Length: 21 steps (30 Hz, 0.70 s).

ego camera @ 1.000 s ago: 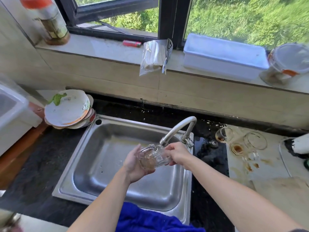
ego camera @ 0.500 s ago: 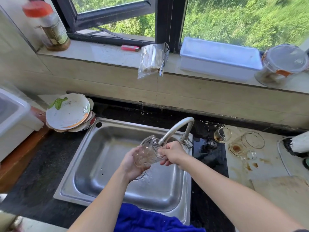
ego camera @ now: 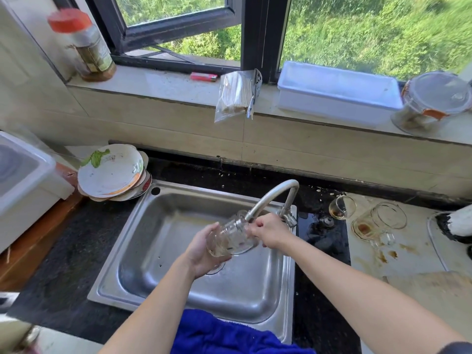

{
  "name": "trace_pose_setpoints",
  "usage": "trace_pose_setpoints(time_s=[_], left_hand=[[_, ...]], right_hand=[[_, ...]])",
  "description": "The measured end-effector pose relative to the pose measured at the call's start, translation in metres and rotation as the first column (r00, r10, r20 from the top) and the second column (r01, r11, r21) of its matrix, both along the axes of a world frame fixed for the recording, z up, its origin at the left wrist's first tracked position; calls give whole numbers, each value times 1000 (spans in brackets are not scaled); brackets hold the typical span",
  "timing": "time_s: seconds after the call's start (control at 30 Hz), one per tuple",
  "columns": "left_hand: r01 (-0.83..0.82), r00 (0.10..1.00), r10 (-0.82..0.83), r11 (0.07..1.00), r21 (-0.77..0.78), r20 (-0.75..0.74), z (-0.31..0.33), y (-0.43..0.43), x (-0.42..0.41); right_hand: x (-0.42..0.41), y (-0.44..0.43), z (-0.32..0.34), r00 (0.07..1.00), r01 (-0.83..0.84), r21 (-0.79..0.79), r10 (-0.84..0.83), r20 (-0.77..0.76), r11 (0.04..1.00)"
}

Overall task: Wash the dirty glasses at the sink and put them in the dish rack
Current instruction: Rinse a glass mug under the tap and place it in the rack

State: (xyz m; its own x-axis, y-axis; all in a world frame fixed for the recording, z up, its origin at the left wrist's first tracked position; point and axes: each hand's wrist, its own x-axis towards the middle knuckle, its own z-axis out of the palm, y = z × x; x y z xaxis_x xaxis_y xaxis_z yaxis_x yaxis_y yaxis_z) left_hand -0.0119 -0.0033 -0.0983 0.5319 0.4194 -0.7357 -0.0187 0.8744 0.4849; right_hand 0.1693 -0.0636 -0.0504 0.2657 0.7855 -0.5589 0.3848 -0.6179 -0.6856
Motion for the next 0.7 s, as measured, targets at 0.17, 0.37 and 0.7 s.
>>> trace_pose_setpoints(time_s=[0.17,0.37,0.7], left_hand=[[-125,992,124,992,-15,-25,0,0,9],[52,998,-52,999,-6,-37,4,3,7],[53,994,-44,995,-90,99,13,1,4]], right_hand=[[-8,3,1,987,4,-142,-27,-158,990],[4,3,-6,996,38,-18,-39,-82,999],[6,9,6,984,57,-33,-61,-166,998]])
